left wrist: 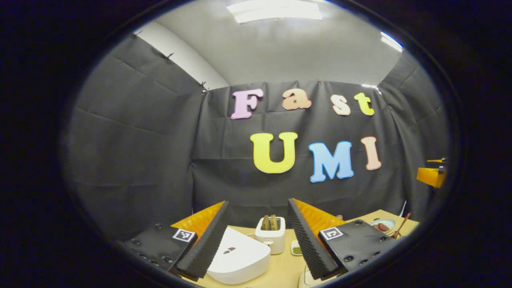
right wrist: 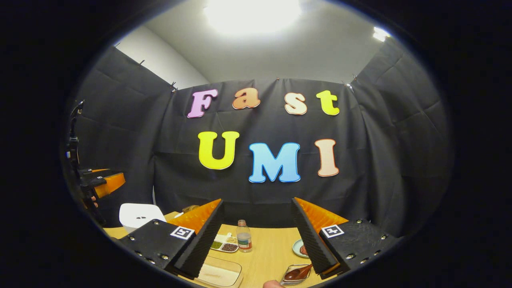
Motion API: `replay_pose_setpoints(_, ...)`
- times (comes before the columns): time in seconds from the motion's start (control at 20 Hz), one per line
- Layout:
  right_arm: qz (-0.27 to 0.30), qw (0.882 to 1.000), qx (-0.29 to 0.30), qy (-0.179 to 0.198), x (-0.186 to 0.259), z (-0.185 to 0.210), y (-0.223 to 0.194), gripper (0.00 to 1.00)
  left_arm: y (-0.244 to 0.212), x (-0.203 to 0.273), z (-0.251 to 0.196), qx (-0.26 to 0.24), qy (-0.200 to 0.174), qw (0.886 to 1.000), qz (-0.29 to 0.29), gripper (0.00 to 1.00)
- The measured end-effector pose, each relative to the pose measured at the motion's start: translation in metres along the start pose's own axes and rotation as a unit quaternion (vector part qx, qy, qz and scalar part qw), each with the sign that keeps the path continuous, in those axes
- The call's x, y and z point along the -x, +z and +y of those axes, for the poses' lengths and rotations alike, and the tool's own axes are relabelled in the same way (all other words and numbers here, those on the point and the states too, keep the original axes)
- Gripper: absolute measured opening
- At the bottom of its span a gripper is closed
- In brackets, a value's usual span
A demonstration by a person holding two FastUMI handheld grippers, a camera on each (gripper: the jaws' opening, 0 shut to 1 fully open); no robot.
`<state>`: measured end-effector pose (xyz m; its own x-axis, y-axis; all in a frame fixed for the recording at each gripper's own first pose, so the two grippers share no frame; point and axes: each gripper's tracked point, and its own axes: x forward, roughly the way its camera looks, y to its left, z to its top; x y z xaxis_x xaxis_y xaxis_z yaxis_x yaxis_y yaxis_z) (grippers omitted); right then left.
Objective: Close the left gripper, press the button to open the rice cooker; take a wooden spoon from the chopstick holder with the right hand, scoop a spoonful of rice and pour it into the rice cooker, then put the wooden spoon back into the chopstick holder.
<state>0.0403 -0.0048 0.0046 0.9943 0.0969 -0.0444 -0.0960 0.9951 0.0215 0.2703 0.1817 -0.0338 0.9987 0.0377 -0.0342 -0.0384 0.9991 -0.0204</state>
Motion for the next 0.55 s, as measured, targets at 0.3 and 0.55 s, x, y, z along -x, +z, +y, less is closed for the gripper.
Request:
replay_pose_setpoints(0.3, -0.008, 1.000, -0.010, 0.005, -0.001, 0.010, 0.000, 1.00, -0.004, 0.010, 0.000, 0.011, 0.011, 1.000, 0.008, 0.98)
replay_pose_setpoints(0.55, -0.011, 1.000, -0.027, 0.010, -0.004, 0.016, 0.000, 0.97, 0.000, 0.010, 0.002, 0.010, 0.016, 1.000, 0.000, 0.95)
